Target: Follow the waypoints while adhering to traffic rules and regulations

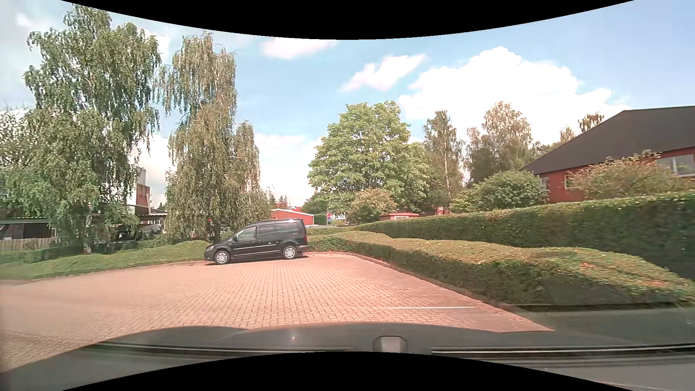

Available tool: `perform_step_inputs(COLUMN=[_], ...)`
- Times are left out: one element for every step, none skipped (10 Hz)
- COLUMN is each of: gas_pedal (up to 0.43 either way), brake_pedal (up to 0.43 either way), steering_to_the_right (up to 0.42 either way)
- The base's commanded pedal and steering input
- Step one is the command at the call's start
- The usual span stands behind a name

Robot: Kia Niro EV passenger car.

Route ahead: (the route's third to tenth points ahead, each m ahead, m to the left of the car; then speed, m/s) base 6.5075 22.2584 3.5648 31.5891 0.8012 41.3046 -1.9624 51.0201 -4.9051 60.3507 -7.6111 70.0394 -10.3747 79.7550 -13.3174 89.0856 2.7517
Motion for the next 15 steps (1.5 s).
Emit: perform_step_inputs(gas_pedal=[0.000, 0.000, 0.000, 0.000, 0.000, 0.000, 0.000, 0.000, 0.000, 0.000, 0.000, 0.000, 0.000, 0.000, 0.000], brake_pedal=[0.000, 0.000, 0.000, 0.000, 0.000, 0.000, 0.000, 0.000, 0.000, 0.000, 0.000, 0.000, 0.000, 0.000, 0.000], steering_to_the_right=[-0.377, -0.351, -0.339, -0.338, -0.332, -0.329, -0.324, -0.313, -0.295, -0.286, -0.280, -0.270, -0.261, -0.252, -0.245])
